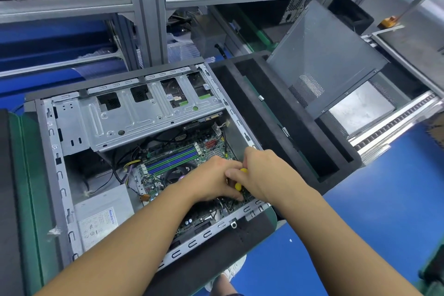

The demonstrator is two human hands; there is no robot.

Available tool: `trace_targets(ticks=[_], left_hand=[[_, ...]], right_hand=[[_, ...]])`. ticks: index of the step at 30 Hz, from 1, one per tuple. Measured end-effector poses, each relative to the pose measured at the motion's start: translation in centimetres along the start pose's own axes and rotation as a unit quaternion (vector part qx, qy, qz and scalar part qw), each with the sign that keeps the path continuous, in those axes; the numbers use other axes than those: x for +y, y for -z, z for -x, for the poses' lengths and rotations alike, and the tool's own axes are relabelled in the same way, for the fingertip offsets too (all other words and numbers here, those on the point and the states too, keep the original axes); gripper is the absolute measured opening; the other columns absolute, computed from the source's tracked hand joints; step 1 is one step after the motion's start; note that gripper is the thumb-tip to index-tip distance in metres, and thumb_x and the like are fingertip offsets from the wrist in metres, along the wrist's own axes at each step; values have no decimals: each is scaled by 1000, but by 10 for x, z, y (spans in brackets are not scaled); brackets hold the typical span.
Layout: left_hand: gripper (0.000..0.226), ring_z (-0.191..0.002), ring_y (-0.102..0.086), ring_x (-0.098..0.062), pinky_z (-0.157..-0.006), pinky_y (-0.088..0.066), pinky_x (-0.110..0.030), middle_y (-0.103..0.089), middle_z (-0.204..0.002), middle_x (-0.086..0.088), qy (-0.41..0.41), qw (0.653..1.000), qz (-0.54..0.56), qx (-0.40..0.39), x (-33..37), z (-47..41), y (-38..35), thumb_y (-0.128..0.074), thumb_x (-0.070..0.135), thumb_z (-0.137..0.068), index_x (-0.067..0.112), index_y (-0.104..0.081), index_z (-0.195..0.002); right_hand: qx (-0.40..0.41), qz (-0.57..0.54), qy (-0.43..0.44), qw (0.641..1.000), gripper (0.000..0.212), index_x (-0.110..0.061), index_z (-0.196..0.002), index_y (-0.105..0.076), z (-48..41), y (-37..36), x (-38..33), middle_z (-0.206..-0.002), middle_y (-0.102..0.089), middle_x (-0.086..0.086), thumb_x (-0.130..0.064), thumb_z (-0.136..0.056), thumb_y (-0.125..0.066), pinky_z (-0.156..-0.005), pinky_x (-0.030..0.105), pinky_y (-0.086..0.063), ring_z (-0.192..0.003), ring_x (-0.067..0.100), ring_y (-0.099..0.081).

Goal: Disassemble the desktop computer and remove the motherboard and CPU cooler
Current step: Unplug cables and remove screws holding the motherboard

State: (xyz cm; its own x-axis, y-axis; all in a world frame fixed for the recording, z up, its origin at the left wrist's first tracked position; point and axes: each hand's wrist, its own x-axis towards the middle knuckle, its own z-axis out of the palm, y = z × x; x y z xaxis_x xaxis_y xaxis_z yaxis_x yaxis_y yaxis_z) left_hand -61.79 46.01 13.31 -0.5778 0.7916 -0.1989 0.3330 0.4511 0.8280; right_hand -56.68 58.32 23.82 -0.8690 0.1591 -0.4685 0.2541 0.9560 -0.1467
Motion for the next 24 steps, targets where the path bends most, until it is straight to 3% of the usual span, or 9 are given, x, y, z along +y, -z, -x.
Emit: trace_targets(ticks=[4, 7, 8, 11, 13, 15, 17, 20, 24], left_hand=[[39, -86, -65, -6, -80, -52, -32, -72, -91, 9, 5, 1000, -19, -18, -1, 0, 2, -89, 34, -68, 26, -67, -99], [28, -73, -57, 10, -59, -41, -9, -66, -81, 15, 16, 999, -34, -24, -4, 0, 2, -86, 32, -73, 23, -70, -94], [25, -66, -54, 12, -55, -38, -9, -61, -73, 17, 19, 999, -41, -19, -5, 0, 2, -86, 33, -73, 22, -69, -88], [34, -66, -55, 0, -56, -39, -19, -62, -73, 9, 9, 999, -48, -3, -3, -1, -1, -87, 35, -70, 19, -66, -91], [40, -75, -60, -9, -70, -48, -31, -67, -81, 5, 2, 1000, -31, -2, -1, -1, -1, -89, 33, -68, 18, -65, -97], [41, -79, -64, -11, -75, -51, -36, -70, -84, 4, 6, 1000, -1, -5, 0, -1, 0, -91, 31, -66, 18, -66, -95], [42, -81, -65, -10, -75, -51, -33, -71, -87, 4, 5, 1000, -4, -12, -2, -1, 1, -91, 31, -65, 21, -66, -97], [40, -80, -60, 4, -67, -46, -16, -70, -90, 11, 11, 1000, -17, -18, -6, -1, 2, -89, 32, -68, 24, -68, -102], [26, -62, -52, 15, -51, -34, -9, -59, -64, 30, 22, 999, -31, -10, -6, -3, 0, -88, 31, -69, 33, -62, -75]], right_hand=[[-2, 1, 36, 999, 12, -19, -97, -47, 0, -3, -1, -82, -43, -3, -25, -93, -57, -50, 29, -31, -67, 19, -48], [-47, -2, 65, 997, 18, -25, -98, -50, -1, 1, 1, -91, -37, -6, -12, -90, -59, -66, 30, -37, -86, 24, -53], [-58, -8, 68, 996, 20, -26, -98, -51, -1, 2, 2, -91, -36, -7, -10, -89, -60, -68, 31, -39, -88, 24, -54], [-49, -30, 50, 997, 20, -25, -99, -47, -2, 0, 3, -97, -46, -3, -28, -89, -65, -63, 32, -41, -86, 24, -56], [-21, -13, 16, 1000, 31, -21, -97, -44, -1, -2, 4, -85, -47, -2, -46, -90, -61, -51, 30, -33, -75, 23, -52], [-1, 12, 8, 1000, 32, -19, -93, -44, 0, -5, 3, -77, -45, -2, -49, -94, -55, -47, 29, -28, -66, 22, -49], [4, 9, 26, 1000, 24, -19, -91, -41, 0, -8, 2, -82, -50, 2, -39, -95, -53, -47, 29, -29, -65, 24, -49], [-24, 4, 51, 998, 15, -22, -96, -43, 1, -3, 2, -91, -49, 2, -23, -92, -57, -46, 27, -28, -67, 21, -48], [-49, -16, 60, 997, 19, -22, -104, -50, 0, -1, 2, -99, -50, 1, -26, -90, -61, -53, 28, -33, -77, 20, -50]])
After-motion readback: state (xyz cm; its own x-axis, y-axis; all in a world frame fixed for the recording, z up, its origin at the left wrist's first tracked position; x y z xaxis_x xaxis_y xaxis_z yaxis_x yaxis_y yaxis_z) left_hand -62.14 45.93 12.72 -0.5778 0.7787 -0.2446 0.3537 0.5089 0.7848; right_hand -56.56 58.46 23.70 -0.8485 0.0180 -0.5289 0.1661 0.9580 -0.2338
